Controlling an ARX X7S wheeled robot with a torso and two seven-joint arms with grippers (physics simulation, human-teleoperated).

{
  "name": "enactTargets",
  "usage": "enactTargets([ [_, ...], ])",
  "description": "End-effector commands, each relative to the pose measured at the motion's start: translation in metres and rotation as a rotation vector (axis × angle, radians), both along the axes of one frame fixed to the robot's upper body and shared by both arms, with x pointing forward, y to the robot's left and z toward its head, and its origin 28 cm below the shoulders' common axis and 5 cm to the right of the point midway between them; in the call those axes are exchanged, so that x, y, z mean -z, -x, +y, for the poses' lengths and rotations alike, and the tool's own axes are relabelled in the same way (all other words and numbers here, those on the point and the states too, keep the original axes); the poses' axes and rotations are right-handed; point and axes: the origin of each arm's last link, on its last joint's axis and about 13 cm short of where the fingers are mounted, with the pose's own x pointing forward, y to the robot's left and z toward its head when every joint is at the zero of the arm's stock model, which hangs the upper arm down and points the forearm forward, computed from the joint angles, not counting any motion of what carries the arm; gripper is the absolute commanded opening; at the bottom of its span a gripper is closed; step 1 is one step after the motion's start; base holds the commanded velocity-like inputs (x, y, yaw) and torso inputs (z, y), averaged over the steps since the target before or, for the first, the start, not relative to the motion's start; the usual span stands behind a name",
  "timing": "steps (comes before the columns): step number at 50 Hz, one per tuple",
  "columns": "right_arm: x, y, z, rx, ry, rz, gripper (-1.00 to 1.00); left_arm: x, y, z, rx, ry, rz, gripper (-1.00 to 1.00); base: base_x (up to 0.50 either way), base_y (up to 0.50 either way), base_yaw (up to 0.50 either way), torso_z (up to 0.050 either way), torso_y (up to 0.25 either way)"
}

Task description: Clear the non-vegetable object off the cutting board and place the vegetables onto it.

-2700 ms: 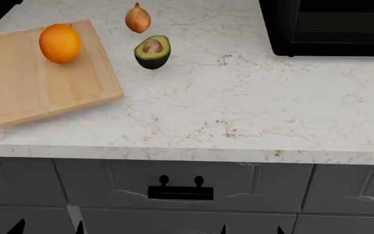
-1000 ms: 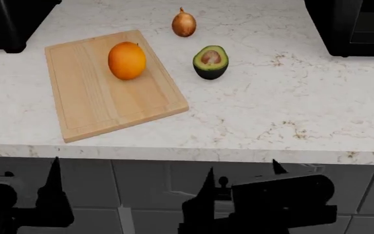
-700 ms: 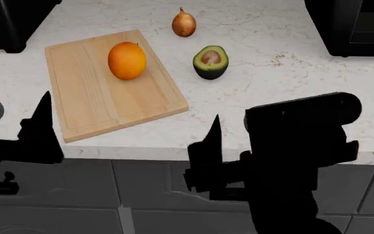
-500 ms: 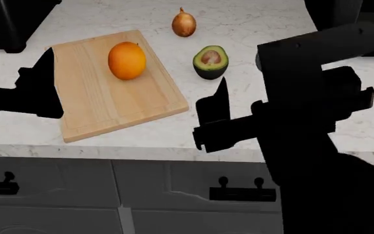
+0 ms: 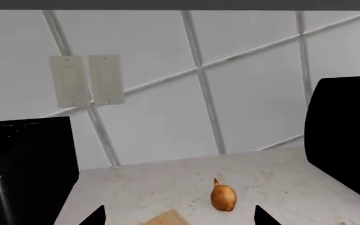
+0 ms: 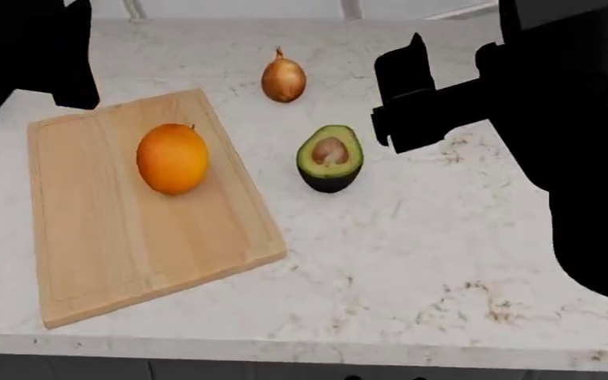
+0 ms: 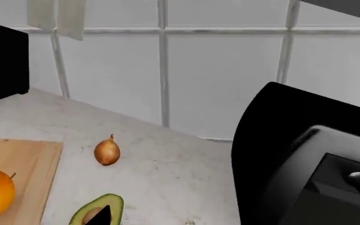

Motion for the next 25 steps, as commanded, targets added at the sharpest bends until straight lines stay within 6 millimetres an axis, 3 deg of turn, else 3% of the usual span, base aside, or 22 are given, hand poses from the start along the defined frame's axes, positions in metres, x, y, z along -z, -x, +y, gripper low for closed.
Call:
enactTargets([
  [1,-0.0135,0.0017,-0.0048,0.003,0.035,0.015,1.00,-0.0101,-0.0017,0.0025,0.001,0.005,0.000,1.00,0.50,-0.07,0.00,0.000,0.000],
  [25,-0.0097,0.0048,-0.0009,-0.027,0.057,0.046,1.00,-0.0119,-0.0030,0.0075,-0.010,0.012,-0.008,1.00,0.50,-0.04,0.00,0.000,0.001],
])
